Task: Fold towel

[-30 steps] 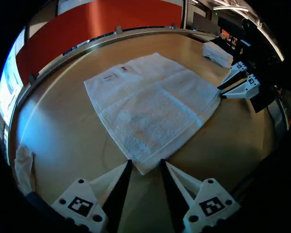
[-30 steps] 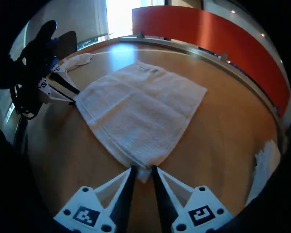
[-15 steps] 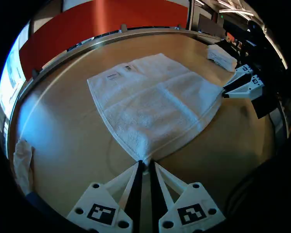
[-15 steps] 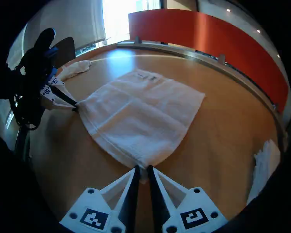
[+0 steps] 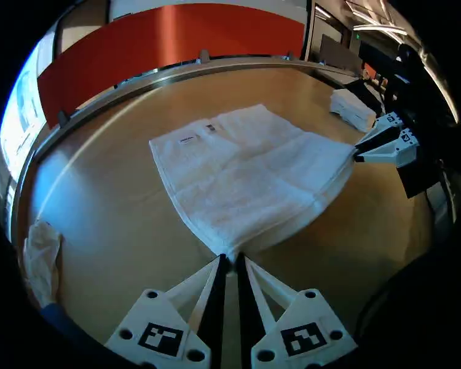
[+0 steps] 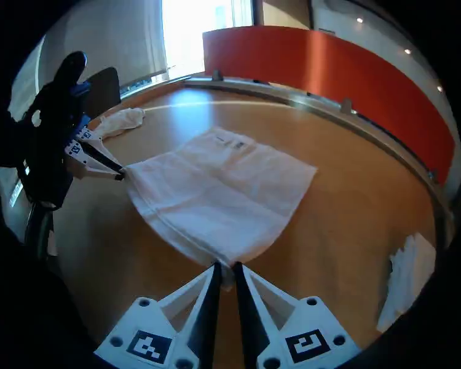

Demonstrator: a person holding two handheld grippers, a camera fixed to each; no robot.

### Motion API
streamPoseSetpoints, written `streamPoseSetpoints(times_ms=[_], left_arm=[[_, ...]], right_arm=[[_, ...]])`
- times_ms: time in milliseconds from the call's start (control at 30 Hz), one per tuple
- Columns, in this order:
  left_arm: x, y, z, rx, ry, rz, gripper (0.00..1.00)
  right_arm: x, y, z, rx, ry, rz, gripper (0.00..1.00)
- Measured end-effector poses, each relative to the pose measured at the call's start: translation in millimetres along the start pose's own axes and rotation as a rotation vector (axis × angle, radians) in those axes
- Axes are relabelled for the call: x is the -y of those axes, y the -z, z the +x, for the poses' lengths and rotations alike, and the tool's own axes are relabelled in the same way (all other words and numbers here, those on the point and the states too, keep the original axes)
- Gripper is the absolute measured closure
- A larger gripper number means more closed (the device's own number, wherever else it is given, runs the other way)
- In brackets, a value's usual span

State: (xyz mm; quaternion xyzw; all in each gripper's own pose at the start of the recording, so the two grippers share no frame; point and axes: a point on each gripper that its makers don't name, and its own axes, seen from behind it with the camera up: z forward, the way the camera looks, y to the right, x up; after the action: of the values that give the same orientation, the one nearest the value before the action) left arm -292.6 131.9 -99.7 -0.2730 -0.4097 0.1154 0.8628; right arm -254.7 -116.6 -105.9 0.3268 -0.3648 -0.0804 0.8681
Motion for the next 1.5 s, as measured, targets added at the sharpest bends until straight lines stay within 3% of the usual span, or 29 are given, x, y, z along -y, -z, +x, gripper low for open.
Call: streamPoseSetpoints(times_ms=[200,767,1267,1500], left_arm=[[1.2,18.4,15,-0.02,0.018,0.014,0.87],[-9.8,69.6,48,-0.061,0.065,0.025,0.87],[-25.0,94.0,49,-0.062,0.117,0.014,0.87],[-29.2,96.6,47,-0.057,0.122,0.011,0.87]], right_arm=[[0,18.0,20,-0.04,-0.006,-0.005,0.83],[4,65.7,60,-0.106,0.017,-0.019,0.83],[6,83.6,68,-0.108,0.043,-0.014,0.83],[6,86.6,69,-0.106,0.05,-0.013,0.83]])
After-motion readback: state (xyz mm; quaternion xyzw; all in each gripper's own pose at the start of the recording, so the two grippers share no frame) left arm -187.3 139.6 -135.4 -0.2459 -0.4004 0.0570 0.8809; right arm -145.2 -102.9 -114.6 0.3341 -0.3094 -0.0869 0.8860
